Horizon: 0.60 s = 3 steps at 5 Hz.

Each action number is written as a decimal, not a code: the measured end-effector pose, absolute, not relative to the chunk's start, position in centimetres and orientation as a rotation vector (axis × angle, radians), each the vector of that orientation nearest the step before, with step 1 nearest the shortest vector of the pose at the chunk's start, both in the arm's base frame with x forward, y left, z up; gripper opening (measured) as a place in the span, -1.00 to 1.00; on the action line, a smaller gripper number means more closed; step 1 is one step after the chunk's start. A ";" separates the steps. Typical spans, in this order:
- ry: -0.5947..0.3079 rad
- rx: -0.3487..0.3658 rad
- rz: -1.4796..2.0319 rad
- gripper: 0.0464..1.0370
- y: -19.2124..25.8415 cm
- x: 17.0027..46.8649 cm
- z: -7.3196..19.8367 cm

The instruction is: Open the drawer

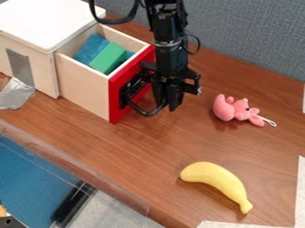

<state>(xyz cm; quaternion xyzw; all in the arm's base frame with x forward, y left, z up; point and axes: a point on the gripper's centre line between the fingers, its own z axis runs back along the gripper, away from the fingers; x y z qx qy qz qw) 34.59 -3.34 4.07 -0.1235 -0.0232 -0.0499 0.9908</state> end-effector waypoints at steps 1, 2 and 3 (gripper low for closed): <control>-0.040 -0.230 -0.135 0.38 -3.1 34.5 4.0; -0.062 -0.204 -0.185 0.89 -3.1 34.2 5.0; -0.108 -0.152 -0.273 0.93 -2.9 33.2 7.6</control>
